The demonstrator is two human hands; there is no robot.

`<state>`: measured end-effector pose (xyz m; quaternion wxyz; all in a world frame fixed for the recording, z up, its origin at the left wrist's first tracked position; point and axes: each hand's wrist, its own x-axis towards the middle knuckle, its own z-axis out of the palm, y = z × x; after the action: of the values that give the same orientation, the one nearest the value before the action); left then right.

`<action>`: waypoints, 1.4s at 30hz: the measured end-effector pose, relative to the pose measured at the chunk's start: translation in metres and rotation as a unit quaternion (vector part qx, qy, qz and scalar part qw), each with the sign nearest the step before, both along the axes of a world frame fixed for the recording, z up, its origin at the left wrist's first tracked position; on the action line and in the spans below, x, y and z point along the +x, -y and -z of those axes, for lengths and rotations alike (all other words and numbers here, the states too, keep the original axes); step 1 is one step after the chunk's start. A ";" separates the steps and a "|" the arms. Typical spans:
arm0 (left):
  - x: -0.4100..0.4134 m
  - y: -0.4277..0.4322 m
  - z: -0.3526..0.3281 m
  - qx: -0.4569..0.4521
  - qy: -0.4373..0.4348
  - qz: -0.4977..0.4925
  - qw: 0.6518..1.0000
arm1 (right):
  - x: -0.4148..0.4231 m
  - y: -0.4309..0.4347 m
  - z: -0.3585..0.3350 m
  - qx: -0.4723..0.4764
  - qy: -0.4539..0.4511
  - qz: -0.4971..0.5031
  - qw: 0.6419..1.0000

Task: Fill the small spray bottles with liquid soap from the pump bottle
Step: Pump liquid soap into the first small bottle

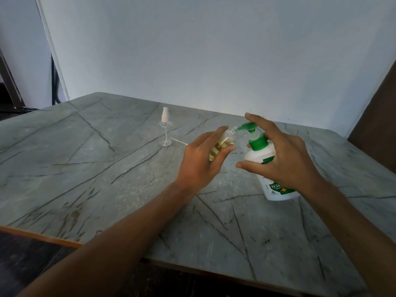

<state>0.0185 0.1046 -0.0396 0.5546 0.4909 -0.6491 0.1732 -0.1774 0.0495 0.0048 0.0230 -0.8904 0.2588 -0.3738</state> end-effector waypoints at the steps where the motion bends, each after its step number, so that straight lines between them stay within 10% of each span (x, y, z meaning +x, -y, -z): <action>1: 0.000 0.000 0.000 0.001 -0.002 -0.001 1.000 | 0.000 0.000 0.000 -0.005 -0.004 0.004 1.000; 42: -0.005 -0.002 0.001 0.038 -0.039 0.025 0.998 | 0.005 0.003 -0.001 0.033 0.026 -0.008 0.999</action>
<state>0.0136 0.1064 -0.0411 0.5646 0.5018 -0.6451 0.1156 -0.1721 0.0460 0.0059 0.0618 -0.8811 0.2631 -0.3880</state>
